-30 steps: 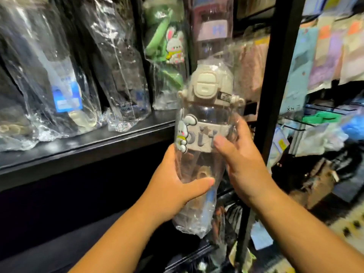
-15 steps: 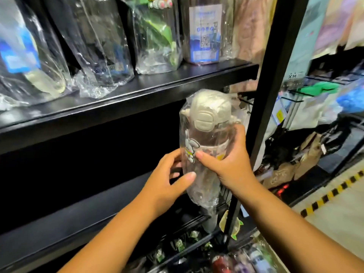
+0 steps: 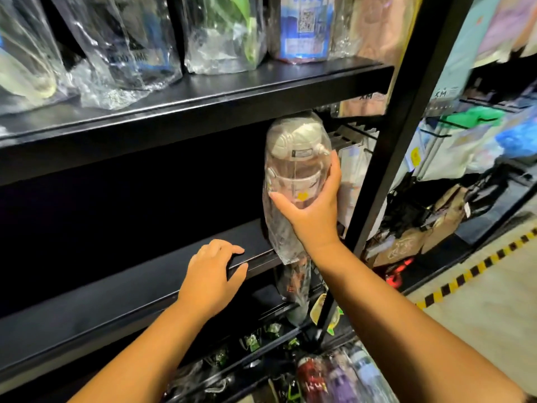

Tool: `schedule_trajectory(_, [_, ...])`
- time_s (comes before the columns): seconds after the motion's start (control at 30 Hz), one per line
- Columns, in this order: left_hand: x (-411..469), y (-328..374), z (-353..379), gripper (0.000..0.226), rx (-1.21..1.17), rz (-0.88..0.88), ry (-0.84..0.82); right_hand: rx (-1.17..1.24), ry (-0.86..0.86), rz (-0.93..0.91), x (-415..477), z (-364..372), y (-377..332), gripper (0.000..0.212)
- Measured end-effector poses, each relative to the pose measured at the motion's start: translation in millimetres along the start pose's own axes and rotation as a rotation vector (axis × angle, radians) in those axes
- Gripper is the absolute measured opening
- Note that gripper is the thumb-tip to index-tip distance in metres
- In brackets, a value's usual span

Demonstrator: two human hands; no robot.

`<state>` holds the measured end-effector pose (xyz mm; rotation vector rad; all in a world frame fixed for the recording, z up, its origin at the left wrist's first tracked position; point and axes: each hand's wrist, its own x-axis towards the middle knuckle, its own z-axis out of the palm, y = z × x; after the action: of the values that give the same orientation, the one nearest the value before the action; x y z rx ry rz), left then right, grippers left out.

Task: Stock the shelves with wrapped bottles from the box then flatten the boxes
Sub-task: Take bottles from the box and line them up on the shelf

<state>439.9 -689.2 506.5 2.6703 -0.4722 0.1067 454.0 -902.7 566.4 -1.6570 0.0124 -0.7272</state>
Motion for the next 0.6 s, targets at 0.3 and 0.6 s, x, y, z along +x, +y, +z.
schedule_trajectory(0.3, [1, -4, 7, 0.030, 0.012, 0.026, 0.054, -0.271, -0.183, 0.196, -32, -9, 44, 0.107])
schedule_trajectory(0.6, [1, -7, 17, 0.027, 0.072, 0.060, 0.135, -0.299, -0.171, 0.233, 14, -6, 56, 0.101])
